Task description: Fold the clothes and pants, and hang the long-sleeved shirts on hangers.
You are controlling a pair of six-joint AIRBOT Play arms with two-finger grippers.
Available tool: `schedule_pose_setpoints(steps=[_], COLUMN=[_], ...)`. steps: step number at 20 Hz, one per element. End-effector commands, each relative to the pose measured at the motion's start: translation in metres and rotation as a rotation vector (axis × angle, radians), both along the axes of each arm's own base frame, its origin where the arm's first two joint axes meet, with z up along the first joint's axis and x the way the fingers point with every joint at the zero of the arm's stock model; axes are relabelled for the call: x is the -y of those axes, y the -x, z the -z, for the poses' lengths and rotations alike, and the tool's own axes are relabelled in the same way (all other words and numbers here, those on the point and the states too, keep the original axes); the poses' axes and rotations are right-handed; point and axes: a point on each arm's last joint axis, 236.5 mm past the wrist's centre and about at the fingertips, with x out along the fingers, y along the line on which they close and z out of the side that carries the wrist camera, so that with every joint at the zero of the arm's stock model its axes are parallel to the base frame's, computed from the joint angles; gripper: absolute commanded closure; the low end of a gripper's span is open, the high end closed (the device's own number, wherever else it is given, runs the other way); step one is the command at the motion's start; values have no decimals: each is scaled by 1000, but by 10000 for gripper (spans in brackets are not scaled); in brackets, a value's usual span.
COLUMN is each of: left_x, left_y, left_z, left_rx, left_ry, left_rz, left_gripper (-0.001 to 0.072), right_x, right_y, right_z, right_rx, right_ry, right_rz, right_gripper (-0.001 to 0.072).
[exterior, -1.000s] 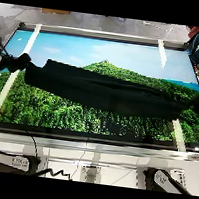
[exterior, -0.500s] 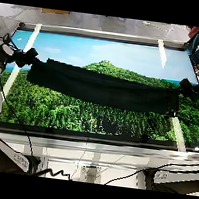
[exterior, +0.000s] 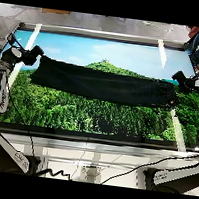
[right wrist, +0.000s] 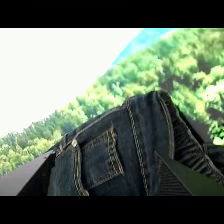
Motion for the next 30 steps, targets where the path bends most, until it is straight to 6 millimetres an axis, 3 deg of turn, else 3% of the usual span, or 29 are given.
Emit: schedule_pose_setpoints(steps=[1, 4, 5, 8, 10, 14, 19, 23, 26, 30], left_x=[-4, -32, -41, -51, -56, -42, -5, -9, -13, -8], left_y=[16, 70, 93, 157, 178, 177, 154, 124, 122, 124], left_z=[3, 28, 38, 62, 63, 62, 92, 79, 85, 104], left_rx=[-67, -302, -396, -636, -653, -449, -314, -172, -172, -207], left_ry=[-26, -69, -75, -123, -179, -86, 246, 256, 263, 286], left_rz=[41, 79, 89, 183, 177, 4, -168, -212, -235, -248], left_gripper=[9, 16, 61, 89, 88, 87, 87, 87, 84, 8], right_x=[-3, -10, -13, -19, -22, -26, -26, -26, -26, -26], right_y=[3, 14, 17, 26, 31, 36, 37, 37, 38, 38], right_z=[6, 15, 18, 25, 28, 31, 32, 32, 32, 32], right_rx=[-28, -91, -111, -158, -182, -208, -212, -212, -213, -213], right_ry=[11, 5, 10, 14, 4, 20, 19, 18, 18, 17], right_rz=[-16, -58, -81, -130, -140, -188, -190, -189, -190, -190], right_gripper=[27, 27, 27, 27, 27, 27, 28, 28, 28, 28])
